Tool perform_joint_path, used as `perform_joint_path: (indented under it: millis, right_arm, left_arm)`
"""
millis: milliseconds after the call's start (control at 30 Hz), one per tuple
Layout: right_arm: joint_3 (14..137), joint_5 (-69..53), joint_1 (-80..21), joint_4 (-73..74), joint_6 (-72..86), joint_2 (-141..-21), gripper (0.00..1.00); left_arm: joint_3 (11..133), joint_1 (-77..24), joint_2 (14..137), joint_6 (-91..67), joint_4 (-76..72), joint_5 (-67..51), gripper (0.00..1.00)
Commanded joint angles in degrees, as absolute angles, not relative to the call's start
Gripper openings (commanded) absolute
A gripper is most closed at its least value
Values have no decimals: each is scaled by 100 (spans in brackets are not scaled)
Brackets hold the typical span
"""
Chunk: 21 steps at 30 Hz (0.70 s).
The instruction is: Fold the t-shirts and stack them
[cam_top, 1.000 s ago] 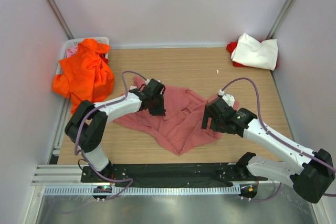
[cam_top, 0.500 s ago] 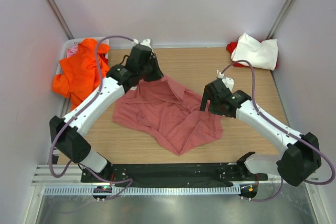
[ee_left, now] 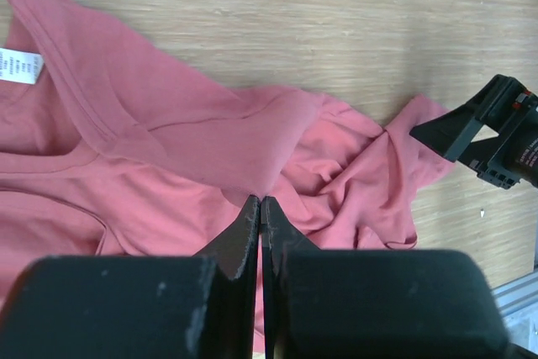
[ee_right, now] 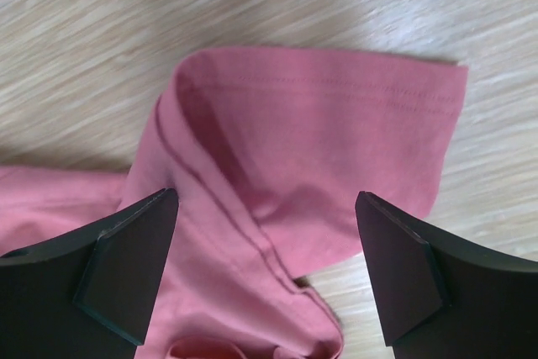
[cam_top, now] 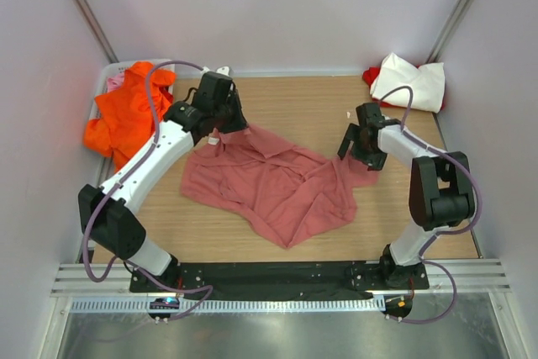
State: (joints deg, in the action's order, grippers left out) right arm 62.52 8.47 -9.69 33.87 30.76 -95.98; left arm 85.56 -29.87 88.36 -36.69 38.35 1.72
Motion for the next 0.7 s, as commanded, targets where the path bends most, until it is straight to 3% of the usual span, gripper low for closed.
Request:
perform_joint_path:
  millis: [0,200,433,667]
  right_arm:
    - [6574,606,-451,3216,2813,-9659,93]
    - [6284,290,333,3076,2830,-9659,93]
    - [6355,511,387,3077,2839,-9923,90]
    - [6205,334,387,2690,2918,-10265,78]
  left_arm:
    - [8605,-2804,8693,-3481,3753,35,0]
    - [8350,-2637,8578,-3410,3648,-193,0]
    - [8218,-2558,8561,-3331,3621,-308,0]
    - [8033,-2461,8561,-3322,3525,-413,0]
